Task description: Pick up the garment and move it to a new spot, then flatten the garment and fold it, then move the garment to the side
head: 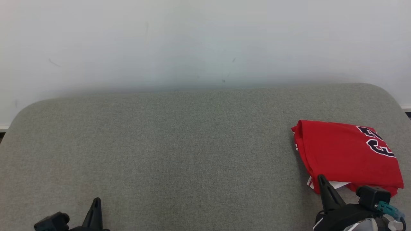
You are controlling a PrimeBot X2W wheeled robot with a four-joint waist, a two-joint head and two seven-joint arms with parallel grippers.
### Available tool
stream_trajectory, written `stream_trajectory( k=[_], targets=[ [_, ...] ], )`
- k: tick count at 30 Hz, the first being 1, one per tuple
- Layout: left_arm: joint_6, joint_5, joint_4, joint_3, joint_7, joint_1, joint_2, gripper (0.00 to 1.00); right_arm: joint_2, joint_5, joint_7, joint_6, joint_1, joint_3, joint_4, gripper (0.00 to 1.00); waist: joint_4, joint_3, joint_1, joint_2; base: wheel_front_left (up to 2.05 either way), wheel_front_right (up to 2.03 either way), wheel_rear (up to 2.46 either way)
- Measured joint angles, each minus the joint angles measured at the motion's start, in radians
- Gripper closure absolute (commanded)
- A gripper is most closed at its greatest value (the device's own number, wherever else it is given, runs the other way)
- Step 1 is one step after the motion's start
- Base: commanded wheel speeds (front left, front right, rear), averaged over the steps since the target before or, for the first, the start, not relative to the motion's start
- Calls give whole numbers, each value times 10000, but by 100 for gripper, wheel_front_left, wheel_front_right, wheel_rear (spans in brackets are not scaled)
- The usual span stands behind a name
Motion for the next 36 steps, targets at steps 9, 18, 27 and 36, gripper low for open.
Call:
stream_trajectory(
  k=[9, 18, 27, 36],
  targets=[
    [-180, -1289, -4, 276, 228, -14, -58, 100, 36, 1365, 261, 48, -17, -165, 19, 100, -3, 38, 1, 0, 0, 0, 0],
    [-349, -2387, -35, 512, 433, -27, -88, 100, 84, 2470, 447, 88, -38, -274, 17, 100, -4, 71, 1, 0, 0, 0, 0],
    [-525, -3559, -123, 711, 663, -52, -155, 100, 123, 3687, 688, 102, -120, -405, 4, 100, -6, 110, 1, 0, 0, 0, 0],
    [-698, -4698, -190, 940, 861, -58, -247, 100, 142, 4892, 884, 174, -221, -539, -31, 100, -7, 150, 1, 1, 0, 0, 0]
  ],
)
